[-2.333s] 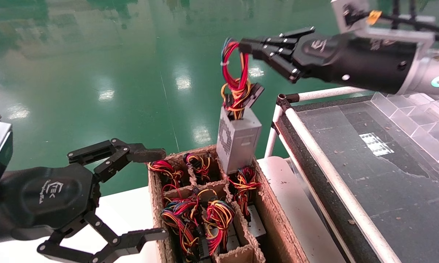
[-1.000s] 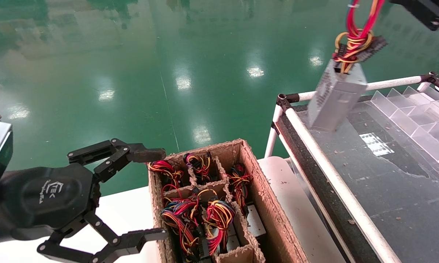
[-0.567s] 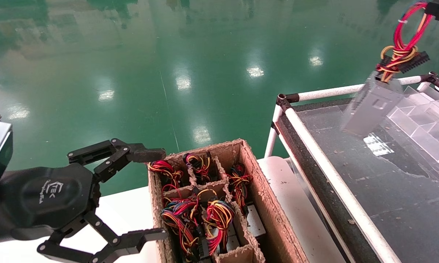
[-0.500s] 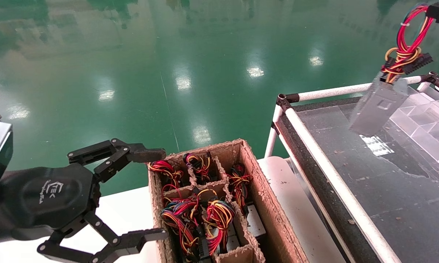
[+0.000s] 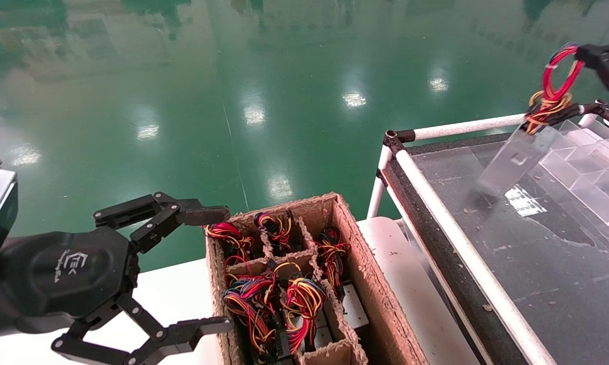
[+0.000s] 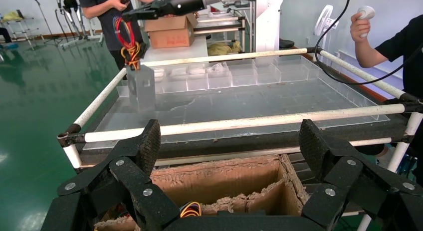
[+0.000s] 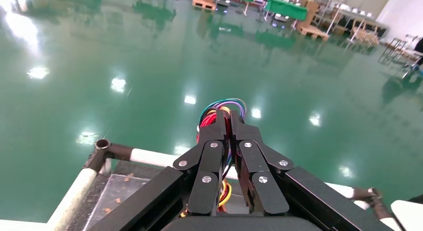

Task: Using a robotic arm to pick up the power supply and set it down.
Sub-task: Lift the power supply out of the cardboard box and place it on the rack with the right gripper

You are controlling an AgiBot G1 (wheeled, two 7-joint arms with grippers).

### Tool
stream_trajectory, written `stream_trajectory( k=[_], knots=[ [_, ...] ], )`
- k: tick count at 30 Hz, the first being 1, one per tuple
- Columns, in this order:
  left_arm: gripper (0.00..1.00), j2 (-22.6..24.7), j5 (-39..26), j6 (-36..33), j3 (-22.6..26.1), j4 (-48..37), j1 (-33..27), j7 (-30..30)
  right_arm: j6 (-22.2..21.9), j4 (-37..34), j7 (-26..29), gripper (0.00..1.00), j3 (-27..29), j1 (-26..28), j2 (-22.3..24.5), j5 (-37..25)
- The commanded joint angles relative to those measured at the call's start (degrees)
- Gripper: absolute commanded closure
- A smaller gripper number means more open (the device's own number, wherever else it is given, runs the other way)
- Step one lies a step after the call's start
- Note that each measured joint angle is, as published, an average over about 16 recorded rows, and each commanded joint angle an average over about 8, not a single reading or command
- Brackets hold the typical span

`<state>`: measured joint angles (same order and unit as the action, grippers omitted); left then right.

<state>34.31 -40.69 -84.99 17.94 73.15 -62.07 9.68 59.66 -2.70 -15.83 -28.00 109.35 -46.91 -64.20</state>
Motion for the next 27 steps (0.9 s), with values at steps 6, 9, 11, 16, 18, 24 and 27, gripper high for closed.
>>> stream_trajectory(
  k=[6, 9, 11, 16, 18, 24, 27],
  knots=[
    [0.0, 0.0, 0.0, 0.0, 0.0, 0.0, 0.0, 0.0, -2.2, 0.9, 1.3, 1.0, 0.1, -1.7, -2.6, 0.1],
    [0.0, 0.0, 0.0, 0.0, 0.0, 0.0, 0.0, 0.0, -3.1, 1.4, 1.7, 1.0, 0.0, -2.0, -4.0, -0.1],
    [0.0, 0.0, 0.0, 0.0, 0.0, 0.0, 0.0, 0.0, -3.7, 1.7, 2.0, 1.0, -0.1, -2.1, -5.0, -0.2],
    [0.0, 0.0, 0.0, 0.0, 0.0, 0.0, 0.0, 0.0, -5.2, 2.2, 2.5, 1.0, -0.6, -2.0, -7.2, -0.9],
    [0.0, 0.0, 0.0, 0.0, 0.0, 0.0, 0.0, 0.0, -5.8, 2.3, 2.6, 1.0, -0.7, -2.0, -8.1, -1.1],
    [0.0, 0.0, 0.0, 0.0, 0.1, 0.0, 0.0, 0.0, -7.7, 2.5, 3.0, 1.0, -1.1, -1.8, -10.6, -1.7],
    [0.0, 0.0, 0.0, 0.0, 0.1, 0.0, 0.0, 0.0, -8.5, 2.6, 3.2, 1.0, -1.3, -1.8, -11.7, -1.9]
  ],
)
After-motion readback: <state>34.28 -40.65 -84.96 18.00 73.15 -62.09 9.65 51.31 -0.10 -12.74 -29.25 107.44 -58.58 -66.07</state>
